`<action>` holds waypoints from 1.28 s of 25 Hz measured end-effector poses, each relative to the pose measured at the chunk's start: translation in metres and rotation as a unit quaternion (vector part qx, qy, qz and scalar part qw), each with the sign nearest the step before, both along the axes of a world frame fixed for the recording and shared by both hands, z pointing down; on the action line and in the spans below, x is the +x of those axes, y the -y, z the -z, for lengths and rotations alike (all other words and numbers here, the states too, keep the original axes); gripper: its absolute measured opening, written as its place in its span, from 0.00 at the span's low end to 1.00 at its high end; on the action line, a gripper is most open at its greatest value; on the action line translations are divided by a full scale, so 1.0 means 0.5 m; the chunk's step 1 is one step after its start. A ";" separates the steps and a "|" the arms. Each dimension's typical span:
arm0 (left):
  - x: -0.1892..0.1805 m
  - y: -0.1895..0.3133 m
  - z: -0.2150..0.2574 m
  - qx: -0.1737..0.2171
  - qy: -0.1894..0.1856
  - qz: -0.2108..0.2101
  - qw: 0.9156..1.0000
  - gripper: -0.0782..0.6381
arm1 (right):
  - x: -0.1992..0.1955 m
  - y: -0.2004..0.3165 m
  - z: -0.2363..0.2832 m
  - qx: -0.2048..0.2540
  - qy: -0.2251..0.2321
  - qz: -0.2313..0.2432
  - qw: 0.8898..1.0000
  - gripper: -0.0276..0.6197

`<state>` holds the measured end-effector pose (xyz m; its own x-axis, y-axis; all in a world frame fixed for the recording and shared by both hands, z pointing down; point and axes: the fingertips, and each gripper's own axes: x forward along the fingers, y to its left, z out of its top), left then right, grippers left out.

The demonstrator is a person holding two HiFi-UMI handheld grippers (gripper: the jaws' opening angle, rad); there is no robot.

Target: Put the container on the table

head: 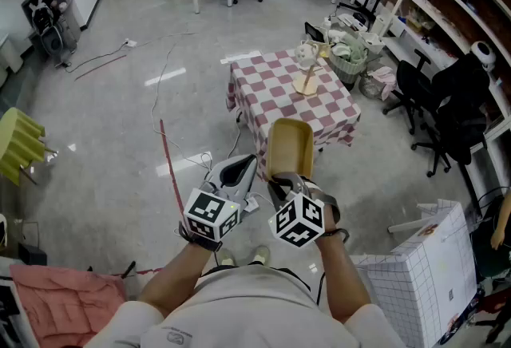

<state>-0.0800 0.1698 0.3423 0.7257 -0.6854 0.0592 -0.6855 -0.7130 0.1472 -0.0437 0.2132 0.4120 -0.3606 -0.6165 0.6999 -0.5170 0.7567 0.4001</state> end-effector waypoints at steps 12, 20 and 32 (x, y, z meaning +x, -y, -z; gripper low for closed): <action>0.040 -0.006 -0.012 -0.002 0.005 -0.003 1.000 0.12 | 0.035 -0.007 -0.012 -0.001 0.004 0.001 1.000 0.10; 0.062 0.007 -0.027 -0.007 0.016 0.008 1.000 0.12 | 0.078 0.008 -0.017 0.001 0.037 -0.012 0.999 0.10; 0.102 0.038 -0.058 -0.021 0.031 0.022 0.999 0.12 | 0.159 0.051 -0.053 -0.004 0.025 -0.011 1.000 0.10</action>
<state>-0.0289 0.1506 0.3713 0.6885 -0.7130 0.1323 -0.7252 -0.6755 0.1336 0.0361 0.1875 0.4385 -0.3818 -0.6199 0.6855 -0.5535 0.7473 0.3676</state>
